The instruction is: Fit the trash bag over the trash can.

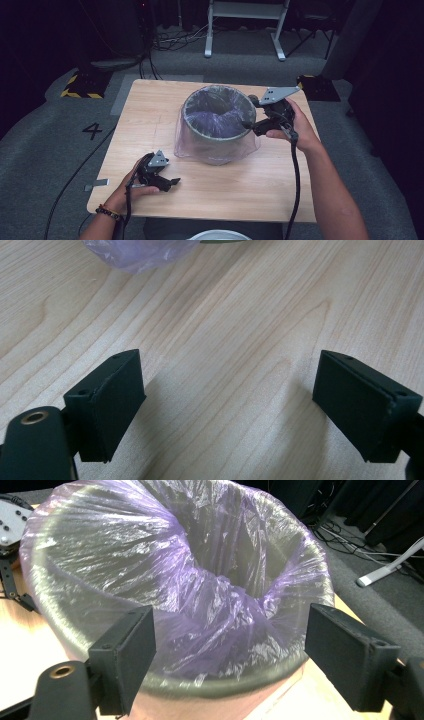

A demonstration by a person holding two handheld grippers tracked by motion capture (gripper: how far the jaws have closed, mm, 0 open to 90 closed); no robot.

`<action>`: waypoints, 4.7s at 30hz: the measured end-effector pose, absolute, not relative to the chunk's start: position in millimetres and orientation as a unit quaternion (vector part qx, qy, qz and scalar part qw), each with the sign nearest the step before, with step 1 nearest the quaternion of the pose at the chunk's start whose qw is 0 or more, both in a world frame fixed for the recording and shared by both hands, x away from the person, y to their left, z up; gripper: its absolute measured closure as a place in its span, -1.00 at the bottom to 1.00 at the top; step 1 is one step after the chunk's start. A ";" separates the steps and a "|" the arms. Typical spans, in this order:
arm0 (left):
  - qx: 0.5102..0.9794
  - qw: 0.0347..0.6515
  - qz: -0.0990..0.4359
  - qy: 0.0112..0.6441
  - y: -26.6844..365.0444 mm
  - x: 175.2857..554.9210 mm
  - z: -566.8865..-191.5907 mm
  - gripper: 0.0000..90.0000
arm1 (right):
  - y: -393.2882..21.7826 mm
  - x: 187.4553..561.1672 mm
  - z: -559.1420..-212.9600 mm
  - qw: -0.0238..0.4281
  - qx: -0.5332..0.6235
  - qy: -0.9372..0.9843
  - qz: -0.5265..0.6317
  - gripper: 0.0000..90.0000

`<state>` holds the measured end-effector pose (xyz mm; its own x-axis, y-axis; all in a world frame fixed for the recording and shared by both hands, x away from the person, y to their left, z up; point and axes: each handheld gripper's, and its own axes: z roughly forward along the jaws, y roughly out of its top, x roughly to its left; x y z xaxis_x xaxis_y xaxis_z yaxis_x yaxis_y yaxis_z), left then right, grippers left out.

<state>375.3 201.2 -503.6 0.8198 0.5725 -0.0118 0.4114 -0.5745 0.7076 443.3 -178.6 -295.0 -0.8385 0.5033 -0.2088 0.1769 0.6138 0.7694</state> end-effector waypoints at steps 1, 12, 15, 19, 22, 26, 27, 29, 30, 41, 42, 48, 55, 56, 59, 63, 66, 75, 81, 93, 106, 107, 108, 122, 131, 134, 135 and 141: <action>0.881 0.367 0.110 0.279 201.2 375.3 -503.6 -0.71 | -179.7 441.9 -295.3 0.208 0.194 0.874 0.394 -0.54; 0.881 0.367 0.110 0.279 201.2 375.3 -503.6 -0.71 | -187.7 428.7 -298.1 0.220 0.188 0.875 0.388 -0.54; 0.880 0.367 0.110 0.279 201.2 375.2 -503.6 -0.71 | -188.8 425.5 -299.4 0.222 0.187 0.876 0.384 -0.54; 0.880 0.367 0.110 0.279 201.2 375.2 -503.7 -0.71 | -189.8 420.4 -301.8 0.228 0.183 0.879 0.378 -0.55; 0.881 0.367 0.110 0.279 201.2 375.3 -503.7 -0.71 | -190.8 417.8 -303.0 0.229 0.182 0.879 0.376 -0.55; 0.881 0.367 0.110 0.279 201.2 375.3 -503.7 -0.71 | -191.3 414.0 -305.5 0.232 0.180 0.883 0.367 -0.54; 0.880 0.367 0.110 0.279 201.2 375.3 -503.7 -0.71 | -191.5 412.9 -306.3 0.233 0.178 0.884 0.364 -0.55; 0.880 0.367 0.110 0.279 201.2 375.2 -503.7 -0.71 | -191.7 411.2 -307.9 0.232 0.178 0.885 0.363 -0.54; 0.880 0.367 0.110 0.279 201.2 375.2 -503.7 -0.71 | -191.8 410.7 -308.6 0.234 0.177 0.885 0.361 -0.55; 0.880 0.367 0.110 0.279 201.2 375.2 -503.7 -0.71 | -196.2 406.2 -323.1 0.236 0.180 0.891 0.344 -0.55; 0.880 0.367 0.110 0.279 201.2 375.2 -503.7 -0.71 | -196.5 405.8 -324.3 0.236 0.181 0.891 0.343 -0.55; 0.880 0.367 0.110 0.279 201.1 375.3 -503.7 -0.71 | -200.2 403.2 -334.2 0.235 0.184 0.894 0.334 -0.55; 0.880 0.367 0.110 0.280 201.2 375.2 -503.6 -0.71 | -203.8 400.1 -347.5 0.231 0.185 0.901 0.318 -0.55; 0.880 0.367 0.110 0.279 201.1 375.2 -503.7 -0.71 | -204.3 399.9 -348.8 0.231 0.184 0.901 0.317 -0.55; 0.880 0.367 0.111 0.279 201.2 375.3 -503.7 -0.71 | -206.4 398.9 -355.3 0.228 0.188 0.902 0.315 -0.55; 0.880 0.367 0.110 0.279 201.1 375.2 -503.7 -0.71 | -209.7 398.2 -365.2 0.222 0.193 0.904 0.311 -0.55; 0.880 0.367 0.110 0.279 201.1 375.2 -503.7 -0.71 | -212.5 397.9 -372.2 0.217 0.198 0.905 0.306 -0.55; 0.880 0.367 0.110 0.280 201.1 375.2 -503.7 -0.71 | -228.5 393.5 -388.9 0.209 0.220 0.904 0.301 -0.55; 0.880 0.367 0.110 0.279 201.1 375.2 -503.7 -0.71 | -237.3 391.5 -399.4 0.205 0.232 0.903 0.298 -0.55; 0.880 0.367 0.110 0.279 201.1 375.3 -503.7 -0.71 | -248.6 390.7 -424.3 0.189 0.252 0.904 0.289 -0.54; 0.880 0.367 0.110 0.279 201.1 375.3 -503.7 -0.71 | -255.4 387.3 -446.1 0.182 0.262 0.906 0.279 -0.55; 0.880 0.367 0.110 0.279 201.1 375.2 -503.7 -0.71 | -255.7 386.8 -447.0 0.183 0.262 0.906 0.278 -0.55; 0.880 0.367 0.110 0.279 201.1 375.2 -503.7 -0.71 | -256.1 386.2 -447.8 0.181 0.262 0.905 0.280 -0.55; 0.880 0.367 0.111 0.279 201.1 375.2 -503.7 -0.71 | -272.5 375.6 -461.4 0.184 0.271 0.896 0.300 -0.55; 0.880 0.367 0.111 0.280 201.1 375.1 -503.7 -0.71 | -288.0 369.0 -468.8 0.195 0.288 0.885 0.308 -0.55; 0.880 0.367 0.111 0.280 201.1 375.1 -503.7 -0.71 | -294.4 367.2 -471.3 0.196 0.296 0.882 0.309 -0.55; 0.880 0.367 0.111 0.280 201.1 375.1 -503.7 -0.71 | -296.7 366.6 -472.3 0.197 0.299 0.881 0.310 -0.55; 0.880 0.367 0.111 0.280 201.1 375.1 -503.7 -0.71 | -311.2 363.1 -477.6 0.197 0.322 0.871 0.315 -0.54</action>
<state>375.1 201.1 -503.7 0.8188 0.5740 -0.0095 0.4107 -0.5741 0.7083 363.1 -311.2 -477.6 -0.7144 0.6855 -0.1405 0.4367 0.5936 0.6760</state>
